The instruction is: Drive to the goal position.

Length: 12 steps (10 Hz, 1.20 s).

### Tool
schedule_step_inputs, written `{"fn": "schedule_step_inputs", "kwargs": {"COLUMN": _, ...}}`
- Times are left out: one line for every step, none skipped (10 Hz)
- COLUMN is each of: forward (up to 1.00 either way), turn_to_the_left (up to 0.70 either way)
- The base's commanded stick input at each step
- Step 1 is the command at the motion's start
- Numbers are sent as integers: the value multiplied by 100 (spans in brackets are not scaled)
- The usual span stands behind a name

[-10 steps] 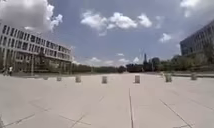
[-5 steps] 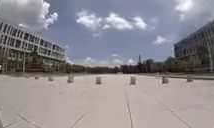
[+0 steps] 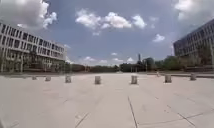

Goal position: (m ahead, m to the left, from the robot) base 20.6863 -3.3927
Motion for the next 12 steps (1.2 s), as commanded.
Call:
{"fn": "schedule_step_inputs", "kwargs": {"forward": 70, "turn_to_the_left": 0}}
{"fn": "schedule_step_inputs", "kwargs": {"forward": 70, "turn_to_the_left": 0}}
{"fn": "schedule_step_inputs", "kwargs": {"forward": 70, "turn_to_the_left": 0}}
{"fn": "schedule_step_inputs", "kwargs": {"forward": 70, "turn_to_the_left": 0}}
{"fn": "schedule_step_inputs", "kwargs": {"forward": 70, "turn_to_the_left": 0}}
{"fn": "schedule_step_inputs", "kwargs": {"forward": 70, "turn_to_the_left": 0}}
{"fn": "schedule_step_inputs", "kwargs": {"forward": 70, "turn_to_the_left": 0}}
{"fn": "schedule_step_inputs", "kwargs": {"forward": 70, "turn_to_the_left": 0}}
{"fn": "schedule_step_inputs", "kwargs": {"forward": 70, "turn_to_the_left": 0}}
{"fn": "schedule_step_inputs", "kwargs": {"forward": 70, "turn_to_the_left": 0}}
{"fn": "schedule_step_inputs", "kwargs": {"forward": 70, "turn_to_the_left": 0}}
{"fn": "schedule_step_inputs", "kwargs": {"forward": 70, "turn_to_the_left": 0}}
